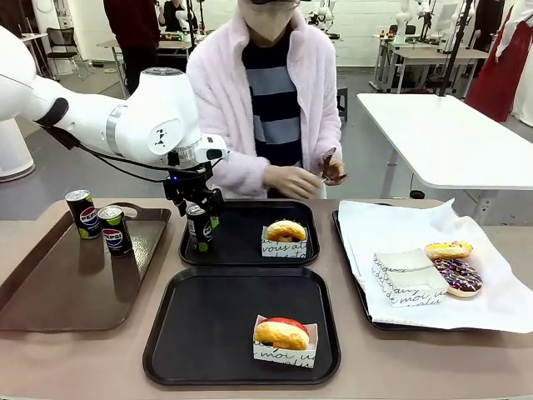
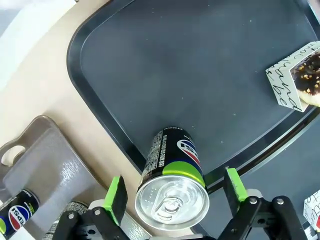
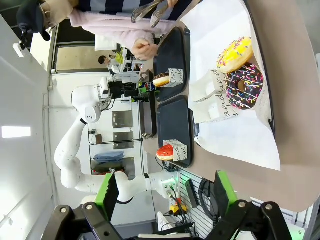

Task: Set up donuts and drinks on trays.
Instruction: Pick up one Pepsi coke and place it on the Flat Tray, then pick up one Pepsi coke from the Handle tray and place it on the Flat Tray without a Pepsi coke.

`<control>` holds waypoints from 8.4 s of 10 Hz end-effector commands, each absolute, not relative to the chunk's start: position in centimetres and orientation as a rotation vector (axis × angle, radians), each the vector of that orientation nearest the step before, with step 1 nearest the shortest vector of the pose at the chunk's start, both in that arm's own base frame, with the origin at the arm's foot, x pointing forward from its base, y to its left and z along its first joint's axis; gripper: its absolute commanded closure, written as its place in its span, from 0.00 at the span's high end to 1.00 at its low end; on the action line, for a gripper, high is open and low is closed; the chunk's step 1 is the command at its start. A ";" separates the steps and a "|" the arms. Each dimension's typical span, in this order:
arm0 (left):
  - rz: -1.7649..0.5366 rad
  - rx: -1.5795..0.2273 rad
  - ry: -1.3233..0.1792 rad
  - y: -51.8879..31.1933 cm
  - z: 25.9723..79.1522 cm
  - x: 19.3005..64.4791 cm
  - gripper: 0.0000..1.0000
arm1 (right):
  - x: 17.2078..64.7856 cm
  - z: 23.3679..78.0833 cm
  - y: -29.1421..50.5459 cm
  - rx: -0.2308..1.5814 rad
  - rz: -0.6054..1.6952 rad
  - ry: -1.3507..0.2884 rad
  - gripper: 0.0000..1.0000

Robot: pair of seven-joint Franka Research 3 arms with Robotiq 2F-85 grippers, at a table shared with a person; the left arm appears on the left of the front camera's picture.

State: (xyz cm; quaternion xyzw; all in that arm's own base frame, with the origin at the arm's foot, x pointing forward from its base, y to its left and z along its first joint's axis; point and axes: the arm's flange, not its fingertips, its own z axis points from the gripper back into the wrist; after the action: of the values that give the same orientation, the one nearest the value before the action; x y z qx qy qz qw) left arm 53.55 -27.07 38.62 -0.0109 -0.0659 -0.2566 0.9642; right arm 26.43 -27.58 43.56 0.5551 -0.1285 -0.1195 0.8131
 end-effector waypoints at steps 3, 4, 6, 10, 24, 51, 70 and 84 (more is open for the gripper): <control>-0.552 -0.031 -0.099 -25.7 42.7 49.9 1.00 | 26.4 43.7 -27.7 1.197 -0.251 -0.286 1.00; -0.596 -0.046 -0.084 -24.1 44.7 47.5 1.00 | 26.4 43.7 -27.7 1.197 -0.251 -0.286 1.00; -0.651 -0.089 -0.080 -20.3 47.6 42.7 1.00 | 26.4 43.7 -27.7 1.197 -0.251 -0.286 1.00; -0.647 -0.138 -0.128 -13.1 48.9 36.5 1.00 | 26.4 43.7 -27.7 1.197 -0.251 -0.286 1.00; -0.247 0.011 -0.061 -9.4 47.7 52.6 1.00 | 26.4 43.7 -27.7 1.197 -0.251 -0.286 1.00; -0.011 0.026 -0.170 -9.2 43.1 50.6 1.00 | 26.4 43.7 -27.7 1.197 -0.251 -0.286 1.00; 0.069 0.059 0.001 -8.5 38.2 52.9 0.07 | 26.4 43.7 -27.7 1.197 -0.251 -0.286 1.00; 0.029 0.034 -0.012 -9.5 50.6 42.6 0.59 | 26.4 43.7 -27.7 1.197 -0.251 -0.286 1.00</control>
State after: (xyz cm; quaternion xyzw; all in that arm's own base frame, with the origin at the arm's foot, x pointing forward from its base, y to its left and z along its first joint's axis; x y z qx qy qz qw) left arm 42.75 -9.51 50.49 0.0168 -0.0043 0.0144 0.9997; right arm 26.36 -27.63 43.55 0.5547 -0.1287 -0.1207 0.8131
